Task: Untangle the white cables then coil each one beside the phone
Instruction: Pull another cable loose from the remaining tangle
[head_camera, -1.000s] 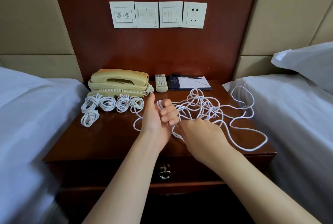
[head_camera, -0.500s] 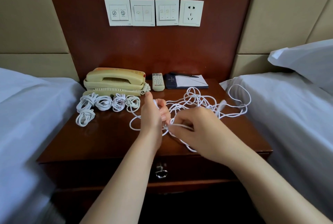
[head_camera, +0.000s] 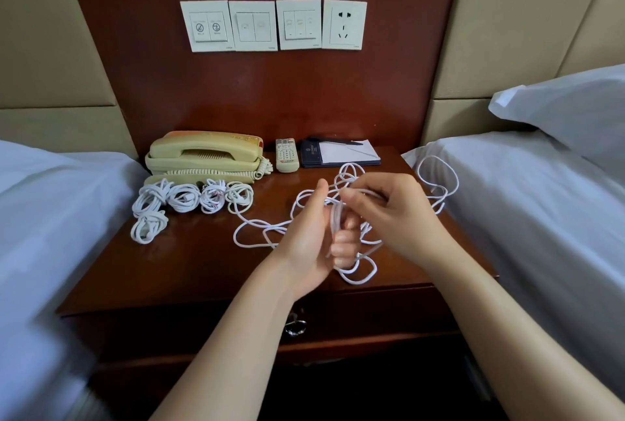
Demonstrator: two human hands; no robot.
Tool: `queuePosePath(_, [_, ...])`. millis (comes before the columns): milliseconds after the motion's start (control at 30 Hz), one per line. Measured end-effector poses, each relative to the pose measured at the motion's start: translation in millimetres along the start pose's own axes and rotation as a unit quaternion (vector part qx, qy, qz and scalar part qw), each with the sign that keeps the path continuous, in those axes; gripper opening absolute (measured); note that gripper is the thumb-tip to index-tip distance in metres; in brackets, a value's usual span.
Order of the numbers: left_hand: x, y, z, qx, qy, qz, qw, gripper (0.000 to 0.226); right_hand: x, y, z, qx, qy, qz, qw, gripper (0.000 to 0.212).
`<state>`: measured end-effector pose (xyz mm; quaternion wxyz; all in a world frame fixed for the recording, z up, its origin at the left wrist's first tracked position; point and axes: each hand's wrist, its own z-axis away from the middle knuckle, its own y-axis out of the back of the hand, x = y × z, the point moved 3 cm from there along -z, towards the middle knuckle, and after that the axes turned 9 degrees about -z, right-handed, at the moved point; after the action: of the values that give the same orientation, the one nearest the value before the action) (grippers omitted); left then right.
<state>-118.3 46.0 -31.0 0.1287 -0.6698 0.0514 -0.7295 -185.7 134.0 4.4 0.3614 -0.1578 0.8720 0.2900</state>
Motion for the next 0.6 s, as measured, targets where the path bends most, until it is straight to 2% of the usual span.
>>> queuePosePath(133, [-0.7,-4.7,1.9,-0.055,0.020,0.022,0.998,0.066,13.3,4.5,-3.7,0.003,-0.028,-0.052,0.998,0.034])
queuePosePath(300, [0.1,-10.1,6.8,-0.082,0.012,0.068,0.994,0.063,22.8,4.5,-3.9,-0.027,-0.068,-0.093,0.993,0.042])
queuePosePath(433, [1.1,-8.7,10.3,-0.074,-0.014,0.109,0.991,0.063,40.4,4.0,-0.9,-0.061,-0.109,-0.044,0.991,0.048])
queuePosePath(600, [9.0,4.2,10.2,-0.021,-0.066,0.217,0.974,0.064,52.9,6.5,4.4,-0.109,-0.140,0.065,0.982,0.053])
